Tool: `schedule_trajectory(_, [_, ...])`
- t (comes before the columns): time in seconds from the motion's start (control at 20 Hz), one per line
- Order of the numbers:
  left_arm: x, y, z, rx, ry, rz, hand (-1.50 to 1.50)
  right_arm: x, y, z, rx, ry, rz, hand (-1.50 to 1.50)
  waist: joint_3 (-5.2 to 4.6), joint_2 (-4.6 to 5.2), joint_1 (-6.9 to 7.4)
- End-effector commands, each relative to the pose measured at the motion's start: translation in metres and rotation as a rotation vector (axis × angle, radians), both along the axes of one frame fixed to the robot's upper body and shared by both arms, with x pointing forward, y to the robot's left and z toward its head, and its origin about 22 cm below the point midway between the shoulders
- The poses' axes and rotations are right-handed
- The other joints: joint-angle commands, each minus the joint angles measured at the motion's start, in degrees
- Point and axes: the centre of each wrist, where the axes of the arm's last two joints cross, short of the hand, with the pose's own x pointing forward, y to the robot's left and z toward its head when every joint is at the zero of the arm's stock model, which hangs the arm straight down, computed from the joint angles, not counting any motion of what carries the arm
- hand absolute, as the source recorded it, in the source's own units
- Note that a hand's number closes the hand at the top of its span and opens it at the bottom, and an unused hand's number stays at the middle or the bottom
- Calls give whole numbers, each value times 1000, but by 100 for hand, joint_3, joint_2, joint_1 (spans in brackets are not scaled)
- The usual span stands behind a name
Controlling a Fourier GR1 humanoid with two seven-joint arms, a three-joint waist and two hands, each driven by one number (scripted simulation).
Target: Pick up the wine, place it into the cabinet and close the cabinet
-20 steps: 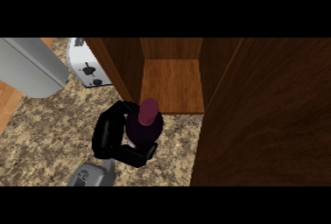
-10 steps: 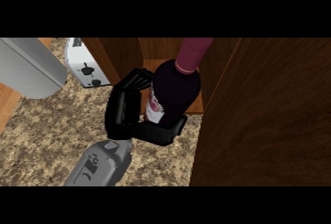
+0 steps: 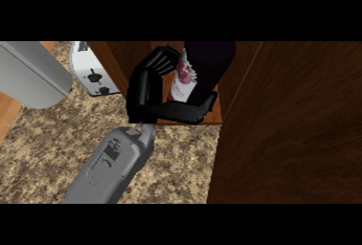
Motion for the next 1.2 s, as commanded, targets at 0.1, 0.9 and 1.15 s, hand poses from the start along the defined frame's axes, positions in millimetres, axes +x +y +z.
schedule_trajectory(0.1, [21,-11,-9,126,-47,43,150,-10,-1,-6,19,-14,75,-150,1,11,12])
schedule_trajectory(0.9, [32,-6,-74,171,-6,85,150,-30,2,-3,9,-1,98,-150,-7,1,-53])
schedule_trajectory(1.15, [49,0,-76,174,15,93,150,-19,-3,-10,10,-1,89,-150,-2,16,-29])
